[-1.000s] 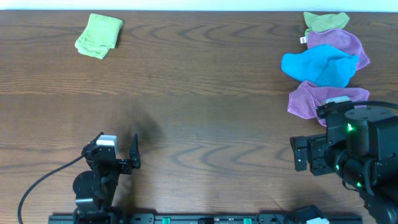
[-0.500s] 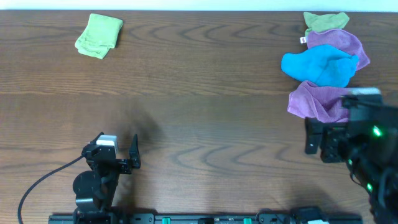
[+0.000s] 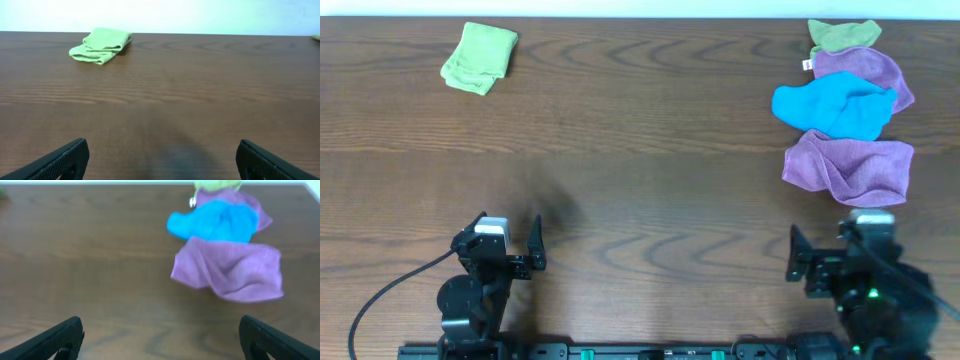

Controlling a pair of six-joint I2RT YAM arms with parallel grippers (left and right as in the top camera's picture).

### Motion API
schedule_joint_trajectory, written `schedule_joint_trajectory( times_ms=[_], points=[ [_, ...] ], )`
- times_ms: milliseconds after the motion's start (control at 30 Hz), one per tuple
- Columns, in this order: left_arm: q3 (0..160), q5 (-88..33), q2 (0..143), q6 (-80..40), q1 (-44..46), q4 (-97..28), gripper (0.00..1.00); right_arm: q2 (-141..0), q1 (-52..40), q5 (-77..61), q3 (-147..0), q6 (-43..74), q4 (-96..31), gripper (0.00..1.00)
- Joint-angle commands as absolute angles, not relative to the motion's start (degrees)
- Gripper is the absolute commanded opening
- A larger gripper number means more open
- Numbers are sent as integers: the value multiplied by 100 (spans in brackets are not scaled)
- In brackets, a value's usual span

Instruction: Fold the cloth

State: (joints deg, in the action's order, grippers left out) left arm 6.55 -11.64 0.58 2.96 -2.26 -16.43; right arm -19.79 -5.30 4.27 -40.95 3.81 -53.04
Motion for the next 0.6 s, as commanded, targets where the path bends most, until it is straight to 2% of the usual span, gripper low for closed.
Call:
schedule_joint_trajectory(
  times_ms=[0, 267, 567],
  points=[
    [521, -1149, 23, 261, -266, -1686, 95, -1459, -480, 360, -3328, 316, -5033, 99],
    [521, -1149, 23, 261, -266, -1686, 95, -554, -480, 360, -1979, 491, -4574, 99],
    [521, -1149, 21, 261, -266, -1686, 95, -71, -491, 362, -1437, 508, -4574, 99]
  ],
)
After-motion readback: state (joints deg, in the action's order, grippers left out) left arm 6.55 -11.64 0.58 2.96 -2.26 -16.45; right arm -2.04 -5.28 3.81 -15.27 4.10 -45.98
